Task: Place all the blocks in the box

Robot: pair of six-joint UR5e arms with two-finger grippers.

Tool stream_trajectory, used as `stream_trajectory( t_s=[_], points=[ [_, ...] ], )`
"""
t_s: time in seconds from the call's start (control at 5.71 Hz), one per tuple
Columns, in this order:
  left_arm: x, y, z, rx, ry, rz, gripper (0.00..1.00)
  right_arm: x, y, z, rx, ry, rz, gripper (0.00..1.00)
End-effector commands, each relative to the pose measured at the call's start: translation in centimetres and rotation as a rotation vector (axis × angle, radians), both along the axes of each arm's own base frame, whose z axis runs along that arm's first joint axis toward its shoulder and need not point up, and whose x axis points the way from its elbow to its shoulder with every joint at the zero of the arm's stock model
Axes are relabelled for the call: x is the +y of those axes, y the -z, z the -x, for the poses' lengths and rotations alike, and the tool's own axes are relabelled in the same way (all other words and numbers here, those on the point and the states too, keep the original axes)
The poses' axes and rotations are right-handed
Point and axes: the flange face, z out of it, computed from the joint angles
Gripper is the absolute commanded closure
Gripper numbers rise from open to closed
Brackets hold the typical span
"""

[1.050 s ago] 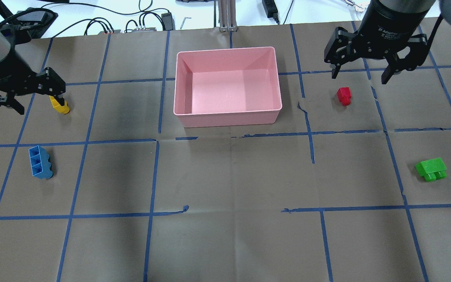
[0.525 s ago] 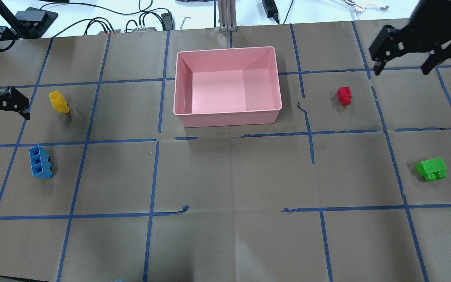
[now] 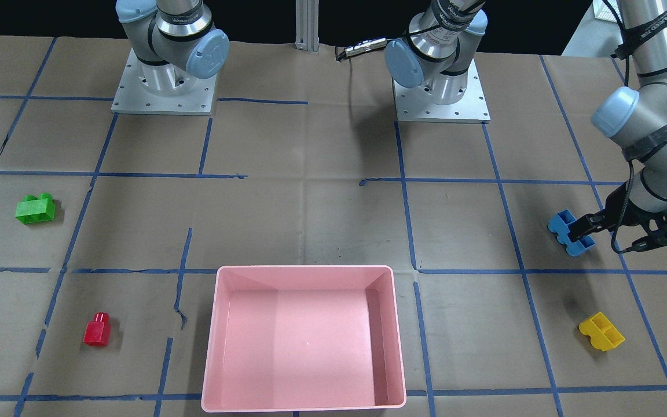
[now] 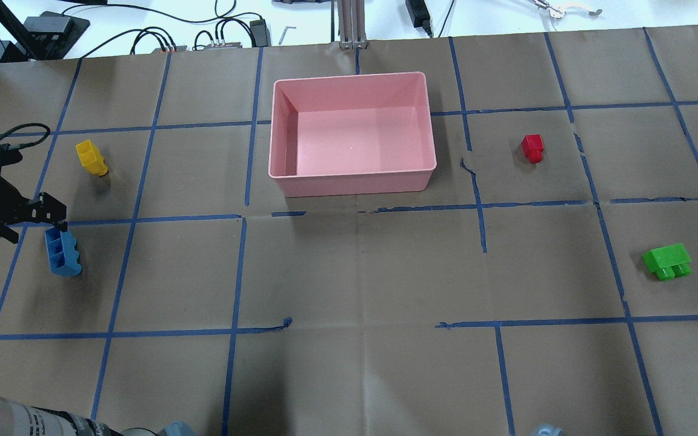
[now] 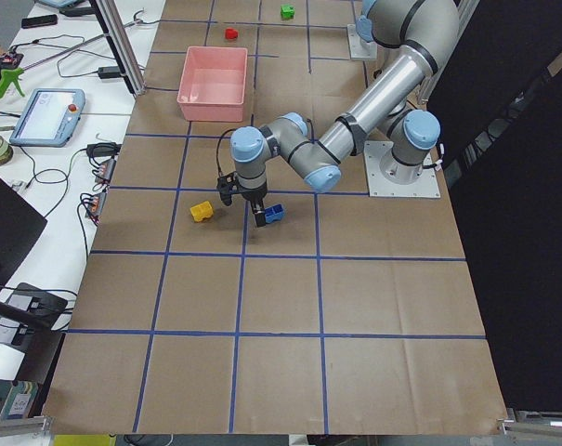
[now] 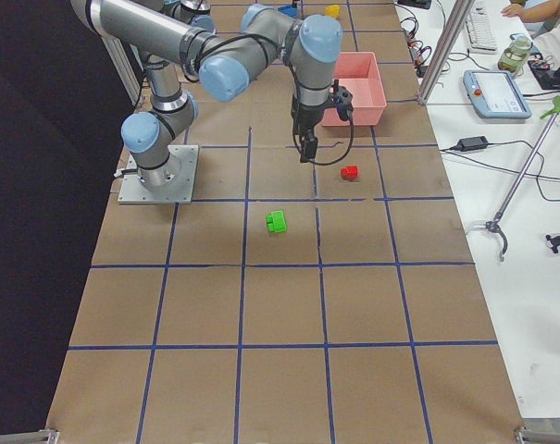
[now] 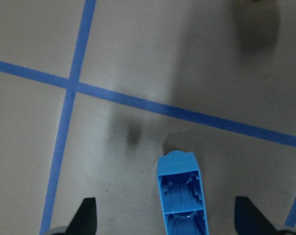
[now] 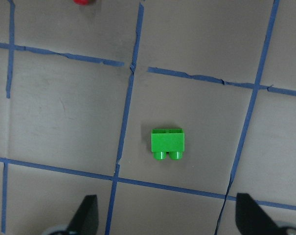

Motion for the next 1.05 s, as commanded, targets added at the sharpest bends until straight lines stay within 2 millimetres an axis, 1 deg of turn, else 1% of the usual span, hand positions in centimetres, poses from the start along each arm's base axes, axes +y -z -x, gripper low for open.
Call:
stream_trajectory(
  t_s=[0.0,0.17,0.35,0.53,0.7,0.88],
  points=[
    [1.2,2.5,0.8,0.005,0.002,-0.016,0.03,2.0,6.4,2.7,-0.029,0.002,-0.023,0.00],
    [1.2,2.4,0.8,0.004,-0.002,-0.015,0.46,1.9,9.6,2.6,-0.010,0.012,0.003,0.00],
    [1.0,1.9,0.6,-0.002,0.001,-0.006,0.87,3.0,16.0,1.1,0.032,0.022,0.050,0.00],
    [0.7,1.7,0.5,-0.006,0.011,-0.004,1.00,3.8,20.7,0.3,0.056,0.018,0.081,0.00],
    [-1.7,-0.4,1.3,-0.025,0.051,0.046,1.00,3.6,24.2,0.4,0.044,0.019,0.071,0.00],
    [-7.8,-5.0,8.3,-0.020,0.201,0.111,1.00,3.1,26.0,0.1,-0.018,0.023,0.073,0.00]
  ],
)
